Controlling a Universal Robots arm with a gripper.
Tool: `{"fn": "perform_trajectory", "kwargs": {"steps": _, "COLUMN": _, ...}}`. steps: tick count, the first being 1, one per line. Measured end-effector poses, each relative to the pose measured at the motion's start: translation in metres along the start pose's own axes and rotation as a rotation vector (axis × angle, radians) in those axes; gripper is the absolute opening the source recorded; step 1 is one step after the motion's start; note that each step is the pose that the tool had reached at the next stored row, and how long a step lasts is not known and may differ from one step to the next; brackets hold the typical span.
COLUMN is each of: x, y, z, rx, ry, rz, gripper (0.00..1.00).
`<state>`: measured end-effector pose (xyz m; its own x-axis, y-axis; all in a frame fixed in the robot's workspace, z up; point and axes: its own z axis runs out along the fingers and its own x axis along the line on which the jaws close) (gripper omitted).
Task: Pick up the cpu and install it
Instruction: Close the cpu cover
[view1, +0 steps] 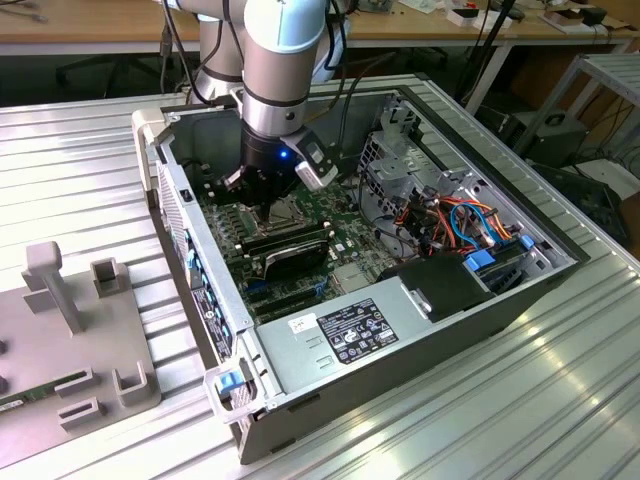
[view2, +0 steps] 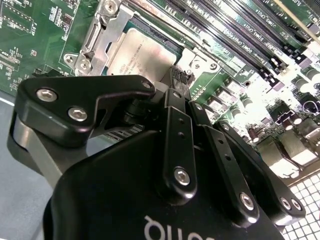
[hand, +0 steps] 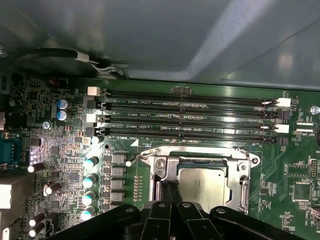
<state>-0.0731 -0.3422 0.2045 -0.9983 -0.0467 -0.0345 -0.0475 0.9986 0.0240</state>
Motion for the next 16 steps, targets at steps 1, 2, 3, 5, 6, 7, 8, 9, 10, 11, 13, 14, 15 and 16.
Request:
{"fn": "perform_trajectory", "kwargs": {"steps": 1, "x": 0.0, "y": 0.0, "z": 0.0, "rx": 0.0, "ry": 0.0, "rz": 0.0, "gripper": 0.11}}
{"fn": "perform_trajectory", "kwargs": {"steps": 2, "x": 0.0, "y": 0.0, "z": 0.0, "rx": 0.0, "ry": 0.0, "rz": 0.0, "gripper": 0.11}}
{"fn": "perform_trajectory", "kwargs": {"steps": 3, "x": -0.0001, "y": 0.0001, "z": -0.0006, "rx": -0.0002, "ry": -0.0004, "rz": 0.0, "gripper": 0.11}}
{"fn": "perform_trajectory", "kwargs": {"steps": 5, "x": -0.0003, "y": 0.0002, "z": -0.0037, "rx": 0.0003, "ry": -0.0006, "rz": 0.0, "gripper": 0.11}}
{"fn": "perform_trajectory", "kwargs": {"steps": 6, "x": -0.0003, "y": 0.0002, "z": -0.0075, "rx": 0.0019, "ry": 0.0, "rz": 0.0, "gripper": 0.11}}
{"fn": "perform_trajectory", "kwargs": {"steps": 7, "x": -0.0004, "y": 0.0003, "z": -0.0098, "rx": 0.0025, "ry": 0.0, "rz": 0.0, "gripper": 0.11}}
{"fn": "perform_trajectory", "kwargs": {"steps": 8, "x": -0.0004, "y": 0.0003, "z": -0.0123, "rx": 0.003, "ry": 0.0, "rz": 0.0, "gripper": 0.11}}
{"fn": "perform_trajectory", "kwargs": {"steps": 9, "x": -0.0005, "y": 0.0003, "z": -0.0145, "rx": 0.0035, "ry": 0.0001, "rz": 0.0, "gripper": 0.11}}
{"fn": "perform_trajectory", "kwargs": {"steps": 10, "x": -0.0006, "y": 0.0004, "z": -0.0169, "rx": 0.0038, "ry": 0.0001, "rz": 0.0, "gripper": 0.11}}
{"fn": "perform_trajectory", "kwargs": {"steps": 11, "x": -0.0007, "y": 0.0005, "z": -0.0206, "rx": 0.0043, "ry": 0.0002, "rz": 0.0, "gripper": 0.11}}
{"fn": "perform_trajectory", "kwargs": {"steps": 13, "x": -0.0009, "y": 0.0006, "z": -0.0262, "rx": 0.0049, "ry": 0.0001, "rz": 0.0, "gripper": 0.11}}
{"fn": "perform_trajectory", "kwargs": {"steps": 14, "x": -0.001, "y": 0.0007, "z": -0.0296, "rx": 0.0055, "ry": 0.0001, "rz": 0.0, "gripper": 0.11}}
{"fn": "perform_trajectory", "kwargs": {"steps": 15, "x": -0.0011, "y": 0.0007, "z": -0.0313, "rx": 0.006, "ry": 0.0002, "rz": 0.0, "gripper": 0.11}}
{"fn": "perform_trajectory", "kwargs": {"steps": 16, "x": -0.0011, "y": 0.0008, "z": -0.0323, "rx": 0.0066, "ry": 0.0003, "rz": 0.0, "gripper": 0.11}}
